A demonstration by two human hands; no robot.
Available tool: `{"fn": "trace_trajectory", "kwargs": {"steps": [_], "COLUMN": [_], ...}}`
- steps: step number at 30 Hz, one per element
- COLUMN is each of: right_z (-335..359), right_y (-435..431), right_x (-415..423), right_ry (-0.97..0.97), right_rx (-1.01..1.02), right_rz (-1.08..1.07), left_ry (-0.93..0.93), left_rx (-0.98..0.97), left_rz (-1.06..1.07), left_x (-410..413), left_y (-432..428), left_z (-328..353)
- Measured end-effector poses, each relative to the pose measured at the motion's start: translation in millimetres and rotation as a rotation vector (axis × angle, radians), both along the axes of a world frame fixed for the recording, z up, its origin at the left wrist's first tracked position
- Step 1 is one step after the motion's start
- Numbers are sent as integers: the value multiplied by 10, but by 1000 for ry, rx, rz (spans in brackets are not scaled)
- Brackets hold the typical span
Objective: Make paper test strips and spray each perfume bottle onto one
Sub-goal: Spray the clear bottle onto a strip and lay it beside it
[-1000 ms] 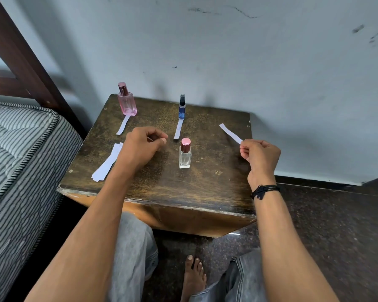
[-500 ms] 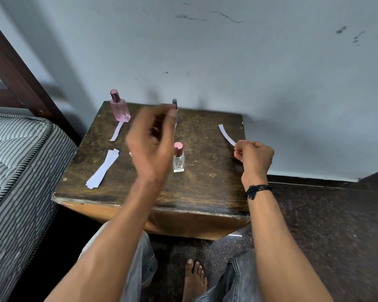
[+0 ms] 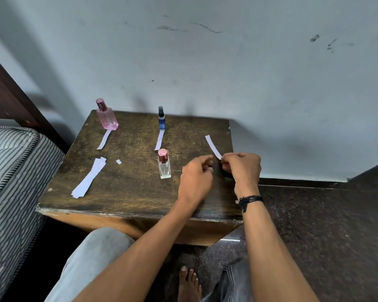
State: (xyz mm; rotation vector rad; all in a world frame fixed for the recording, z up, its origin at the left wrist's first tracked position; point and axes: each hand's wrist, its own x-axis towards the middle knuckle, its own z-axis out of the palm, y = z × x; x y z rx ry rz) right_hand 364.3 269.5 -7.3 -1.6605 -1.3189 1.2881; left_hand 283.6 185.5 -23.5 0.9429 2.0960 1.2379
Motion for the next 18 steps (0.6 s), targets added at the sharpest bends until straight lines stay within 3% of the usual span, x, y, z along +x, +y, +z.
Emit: {"fn": "trace_trajectory", "kwargs": {"steps": [4,7,18], "right_z": [31,61,108], "right_y": [-38,-119,-228], "right_x": [18,-12,-80], "right_ry": [143,200,187], "right_rx": [-60,-68,-93], "right_rz": [-15,5,130], "left_ry": [-616,-858,-884], "left_rx": [116,177,154], "left_rz": [194,171,219], "left_x": [-92,-147,-203], "left_y": [24,13,-14], "left_z": [80,151,115]}}
